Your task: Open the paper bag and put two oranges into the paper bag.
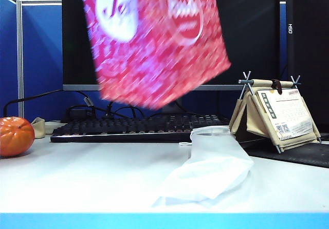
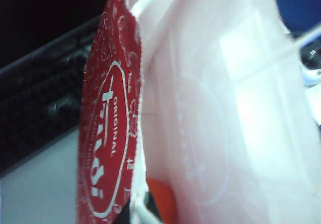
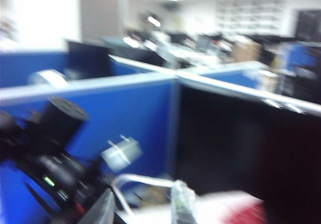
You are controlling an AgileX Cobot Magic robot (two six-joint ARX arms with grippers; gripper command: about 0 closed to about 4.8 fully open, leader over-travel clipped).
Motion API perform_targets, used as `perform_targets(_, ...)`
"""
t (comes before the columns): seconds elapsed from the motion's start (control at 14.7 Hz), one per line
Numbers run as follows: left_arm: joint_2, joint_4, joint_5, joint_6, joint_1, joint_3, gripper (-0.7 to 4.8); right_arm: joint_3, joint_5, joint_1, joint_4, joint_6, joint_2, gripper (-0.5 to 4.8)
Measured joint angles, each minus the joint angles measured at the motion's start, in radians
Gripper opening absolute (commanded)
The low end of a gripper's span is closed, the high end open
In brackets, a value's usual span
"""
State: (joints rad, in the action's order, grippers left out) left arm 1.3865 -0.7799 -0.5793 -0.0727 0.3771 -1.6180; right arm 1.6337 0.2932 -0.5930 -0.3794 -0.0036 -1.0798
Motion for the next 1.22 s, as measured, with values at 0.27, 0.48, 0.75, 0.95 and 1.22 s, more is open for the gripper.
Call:
perform_targets(0.27,0.000,-0.056,0.066,-0.045,0.000,0.067,-0.04,0.000,-0.124,0.000,-0.161,-0.054,0.072,1.43)
perform_targets(0.48,0.000,-0.062,0.068,-0.060,0.000,0.125,-0.04,0.000,-0.202,0.000,-0.235,-0.093,0.109,1.28)
perform_targets(0.75,-0.010,0.050,0.076,-0.052,0.000,0.242,-0.04,-0.001,-0.241,0.000,-0.329,-0.106,0.119,1.03)
perform_targets(0.95,-0.016,0.138,0.146,-0.045,0.000,0.288,-0.04,-0.008,-0.241,0.000,-0.357,-0.107,0.116,1.03)
perform_targets(1.22,-0.023,0.245,0.171,-0.034,0.000,0.368,-0.04,-0.008,-0.241,0.000,-0.368,-0.107,0.119,1.03)
